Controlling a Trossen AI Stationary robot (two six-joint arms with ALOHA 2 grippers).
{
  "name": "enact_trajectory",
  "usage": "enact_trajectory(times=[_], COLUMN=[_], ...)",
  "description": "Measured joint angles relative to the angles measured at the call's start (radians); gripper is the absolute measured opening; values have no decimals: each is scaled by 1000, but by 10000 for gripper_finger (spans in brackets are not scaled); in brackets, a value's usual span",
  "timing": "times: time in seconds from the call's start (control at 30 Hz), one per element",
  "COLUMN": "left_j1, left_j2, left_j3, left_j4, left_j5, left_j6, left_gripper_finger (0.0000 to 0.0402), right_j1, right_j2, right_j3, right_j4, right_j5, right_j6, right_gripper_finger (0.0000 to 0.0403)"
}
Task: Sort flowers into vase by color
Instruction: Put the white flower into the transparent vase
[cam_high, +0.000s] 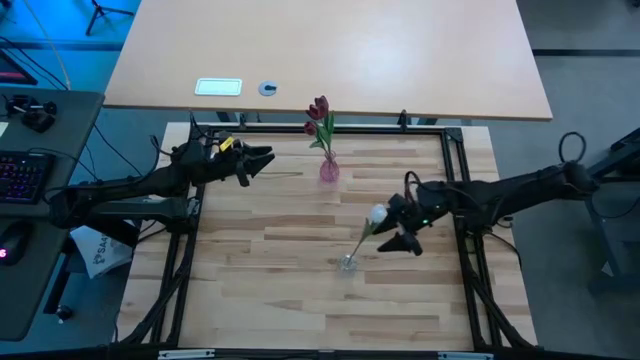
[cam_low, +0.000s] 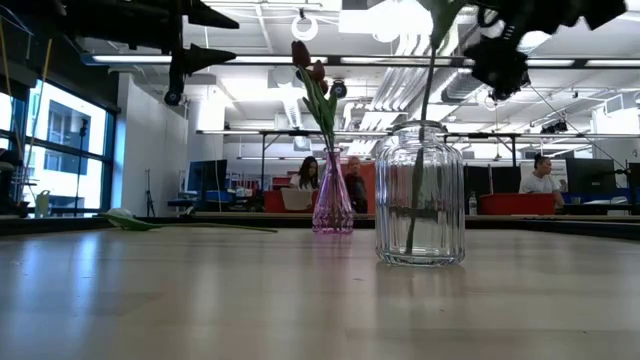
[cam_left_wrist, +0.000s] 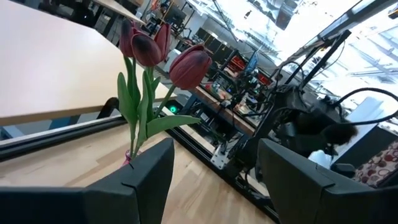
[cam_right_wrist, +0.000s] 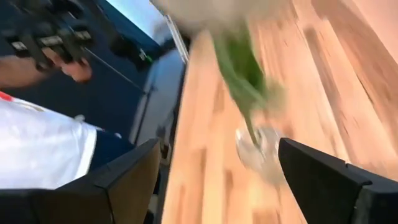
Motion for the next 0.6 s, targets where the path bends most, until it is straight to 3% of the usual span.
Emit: enact_trajectory(times=[0.23,0.33,0.5,0.6], left_j1=[0,0,-3,15], left_j2=[0,3,111,232], left_j3=[0,4,123,243], left_j4=[-22,-104,-600,-856], left_j5=[-1,-4,-13,-91], left_j6=[-4,-24,-78,-163], left_gripper_finger=[221,221,219,218], right_j1=[0,0,-1,-5], right_j2=[-150,-179,-186,-185], right_j3=[0,0,0,0], right_j4=[-375,-508,-593,-571], right_j5=[30,84,247,332], right_j6=[-2,11,51,54], right_gripper_finger=[323,323,323,323])
